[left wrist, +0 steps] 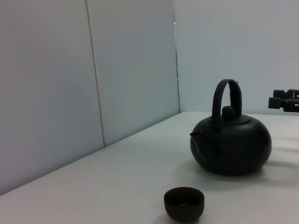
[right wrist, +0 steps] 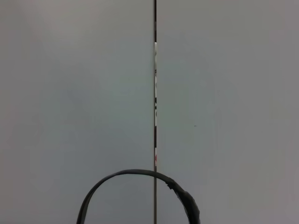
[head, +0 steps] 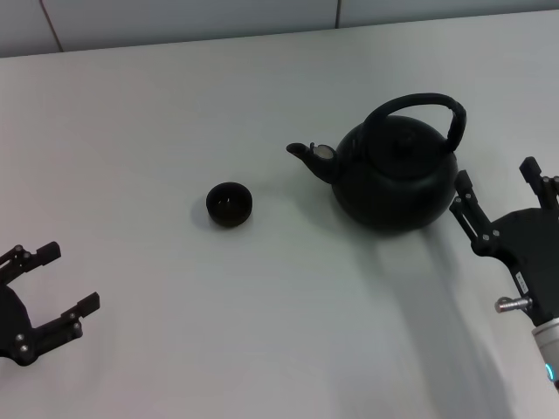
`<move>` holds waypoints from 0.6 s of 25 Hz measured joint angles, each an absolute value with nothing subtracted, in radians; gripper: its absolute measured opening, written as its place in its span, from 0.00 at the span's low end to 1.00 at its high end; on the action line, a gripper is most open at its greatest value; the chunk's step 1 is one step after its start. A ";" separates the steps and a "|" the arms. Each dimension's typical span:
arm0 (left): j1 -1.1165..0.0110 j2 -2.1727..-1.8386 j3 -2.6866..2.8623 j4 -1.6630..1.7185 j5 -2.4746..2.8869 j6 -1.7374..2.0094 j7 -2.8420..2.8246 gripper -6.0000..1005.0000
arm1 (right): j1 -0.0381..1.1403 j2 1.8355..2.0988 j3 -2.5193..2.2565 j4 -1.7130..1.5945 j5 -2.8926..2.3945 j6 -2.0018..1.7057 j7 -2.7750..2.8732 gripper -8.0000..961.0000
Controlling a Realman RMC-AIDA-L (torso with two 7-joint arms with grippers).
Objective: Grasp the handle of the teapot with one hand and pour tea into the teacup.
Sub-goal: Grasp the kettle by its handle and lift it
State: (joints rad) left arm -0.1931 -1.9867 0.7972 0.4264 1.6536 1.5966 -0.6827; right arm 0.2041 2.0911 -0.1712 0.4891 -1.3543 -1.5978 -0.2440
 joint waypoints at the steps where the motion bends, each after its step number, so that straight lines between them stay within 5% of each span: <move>1: -0.192 -1.987 0.796 0.426 1.654 1.596 -0.683 0.80 | 0.209 2.091 -0.170 0.482 -1.354 -1.591 -0.238 0.85; 15: -0.187 -1.998 0.765 0.420 1.652 1.596 -0.674 0.80 | 0.316 2.089 -0.132 0.372 -1.356 -1.490 -0.154 0.85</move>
State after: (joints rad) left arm -0.1868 -1.9984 0.7648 0.4202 1.6519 1.5955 -0.6736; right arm 0.3158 2.0894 -0.1319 0.3722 -1.3556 -1.4898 -0.1537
